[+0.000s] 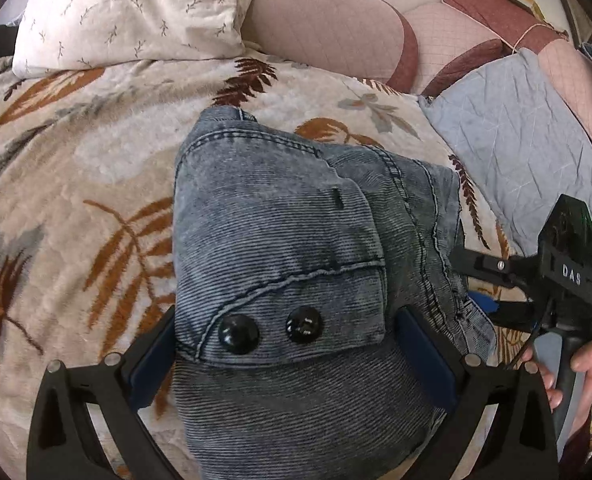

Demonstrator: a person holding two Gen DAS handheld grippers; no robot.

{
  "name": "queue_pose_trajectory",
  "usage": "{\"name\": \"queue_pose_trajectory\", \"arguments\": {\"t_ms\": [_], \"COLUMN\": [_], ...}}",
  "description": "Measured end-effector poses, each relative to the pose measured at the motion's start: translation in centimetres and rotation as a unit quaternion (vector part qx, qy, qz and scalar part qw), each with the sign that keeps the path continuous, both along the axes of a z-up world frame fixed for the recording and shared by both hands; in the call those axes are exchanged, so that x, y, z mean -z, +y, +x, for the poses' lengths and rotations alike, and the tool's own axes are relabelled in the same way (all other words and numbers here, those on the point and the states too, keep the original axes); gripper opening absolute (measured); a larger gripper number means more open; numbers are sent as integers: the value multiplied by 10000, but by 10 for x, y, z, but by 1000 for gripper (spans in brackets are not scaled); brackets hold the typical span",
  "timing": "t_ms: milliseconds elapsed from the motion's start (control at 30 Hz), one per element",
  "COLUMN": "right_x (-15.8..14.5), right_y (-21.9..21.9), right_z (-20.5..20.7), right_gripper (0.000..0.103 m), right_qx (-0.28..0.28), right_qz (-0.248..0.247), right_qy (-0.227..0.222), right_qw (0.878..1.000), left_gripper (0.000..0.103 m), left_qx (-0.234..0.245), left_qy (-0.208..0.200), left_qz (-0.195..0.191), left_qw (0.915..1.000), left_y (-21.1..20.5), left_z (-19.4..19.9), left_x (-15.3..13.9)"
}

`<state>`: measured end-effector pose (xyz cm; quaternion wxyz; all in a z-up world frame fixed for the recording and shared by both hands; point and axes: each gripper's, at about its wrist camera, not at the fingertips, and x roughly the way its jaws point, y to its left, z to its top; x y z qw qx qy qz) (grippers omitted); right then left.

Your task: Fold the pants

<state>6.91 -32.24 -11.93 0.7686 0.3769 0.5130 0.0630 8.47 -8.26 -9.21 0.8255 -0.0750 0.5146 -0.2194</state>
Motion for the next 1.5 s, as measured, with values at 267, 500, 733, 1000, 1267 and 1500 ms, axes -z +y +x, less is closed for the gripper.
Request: {"name": "queue_pose_trajectory", "arguments": {"t_ms": [267, 500, 733, 1000, 1267, 1500], "right_x": [3, 2, -4, -7, -3, -9], "right_y": [23, 33, 44, 50, 47, 46], "right_z": [6, 7, 7, 5, 6, 2], "right_gripper": [86, 86, 86, 80, 73, 65], "right_qx": [-463, -625, -886, -1039, -936, -879], "right_qz": [132, 118, -48, -301, -366, -328], "right_qy": [5, -70, -259, -395, -327, -527], "right_qw": [9988, 9980, 9957, 9934, 9944, 9942], "left_gripper": [103, 98, 90, 85, 84, 76], "left_qx": [53, 46, -1, -41, -122, -179], "left_qy": [-27, -272, -314, -359, -471, -613], "left_qz": [2, 92, 130, 387, 528, 458], "left_qw": [10000, 9996, 9994, 9986, 9974, 9969], "left_y": [-5, -5, -2, -5, -9, -7], "left_z": [-2, -13, -17, -19, -19, -24], "left_x": [-1, -5, -10, -10, -6, -14]}}
